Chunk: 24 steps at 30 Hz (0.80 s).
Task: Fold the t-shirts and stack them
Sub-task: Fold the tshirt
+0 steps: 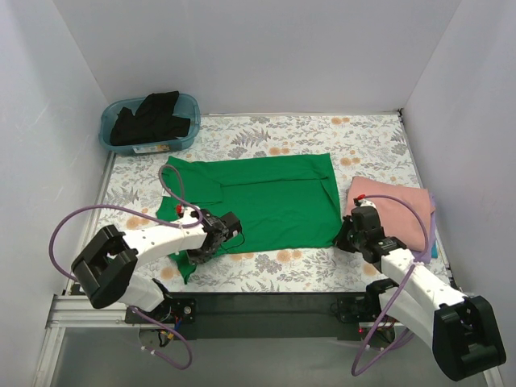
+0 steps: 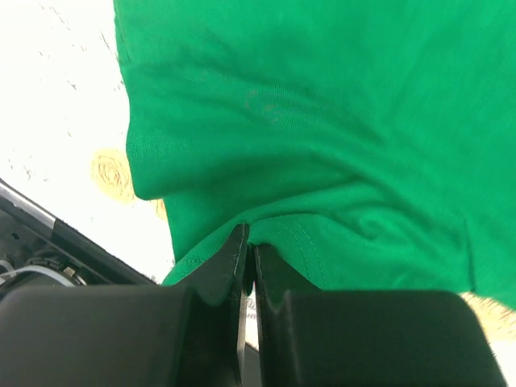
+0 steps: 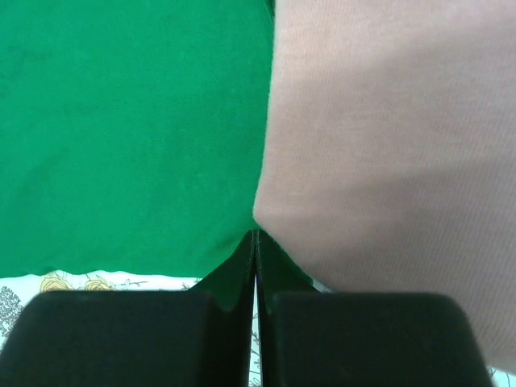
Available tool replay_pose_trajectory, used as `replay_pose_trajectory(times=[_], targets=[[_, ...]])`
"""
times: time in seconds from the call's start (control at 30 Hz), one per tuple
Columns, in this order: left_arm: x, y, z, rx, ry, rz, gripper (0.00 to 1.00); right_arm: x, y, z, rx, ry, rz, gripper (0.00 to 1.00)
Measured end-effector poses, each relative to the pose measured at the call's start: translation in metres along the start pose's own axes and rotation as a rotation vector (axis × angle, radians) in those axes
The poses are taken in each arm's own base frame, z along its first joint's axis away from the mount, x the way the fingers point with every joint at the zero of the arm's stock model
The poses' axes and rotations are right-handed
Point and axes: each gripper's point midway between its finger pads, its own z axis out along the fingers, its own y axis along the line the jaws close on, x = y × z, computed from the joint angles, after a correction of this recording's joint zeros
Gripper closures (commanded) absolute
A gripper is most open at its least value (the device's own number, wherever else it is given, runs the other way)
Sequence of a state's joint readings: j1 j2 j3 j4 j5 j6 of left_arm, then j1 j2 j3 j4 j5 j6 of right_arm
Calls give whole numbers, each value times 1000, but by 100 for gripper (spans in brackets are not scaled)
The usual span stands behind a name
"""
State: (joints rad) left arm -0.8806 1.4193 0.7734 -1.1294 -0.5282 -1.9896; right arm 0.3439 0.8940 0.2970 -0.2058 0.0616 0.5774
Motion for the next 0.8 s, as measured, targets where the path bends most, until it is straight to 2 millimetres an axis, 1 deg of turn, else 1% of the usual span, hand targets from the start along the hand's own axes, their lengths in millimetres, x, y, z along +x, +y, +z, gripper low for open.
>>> replay_pose_trajectory(times=[0.2, 0.23, 0.3, 0.43, 0.5, 0.6, 0.8], targets=[[-19, -7, -2, 12, -36, -49, 100, -4, 2, 3, 1, 1, -11, 99], [-21, -9, -2, 14, -40, -52, 100, -4, 2, 3, 0, 2, -14, 95], [-25, -11, -3, 17, -46, -55, 100, -4, 2, 2, 0, 1, -19, 81], [-27, -12, -2, 12, -53, -49, 100, -3, -1, -2, 11, 0, -28, 68], [-27, -11, -2, 11, -53, -45, 100, -4, -2, -5, 17, -7, -27, 63], [-27, -11, -1, 10, -53, -39, 100, -3, -4, -6, 29, -8, -26, 59], [-28, -11, -1, 12, -52, -29, 100, -4, -8, -7, 51, -8, -27, 55]])
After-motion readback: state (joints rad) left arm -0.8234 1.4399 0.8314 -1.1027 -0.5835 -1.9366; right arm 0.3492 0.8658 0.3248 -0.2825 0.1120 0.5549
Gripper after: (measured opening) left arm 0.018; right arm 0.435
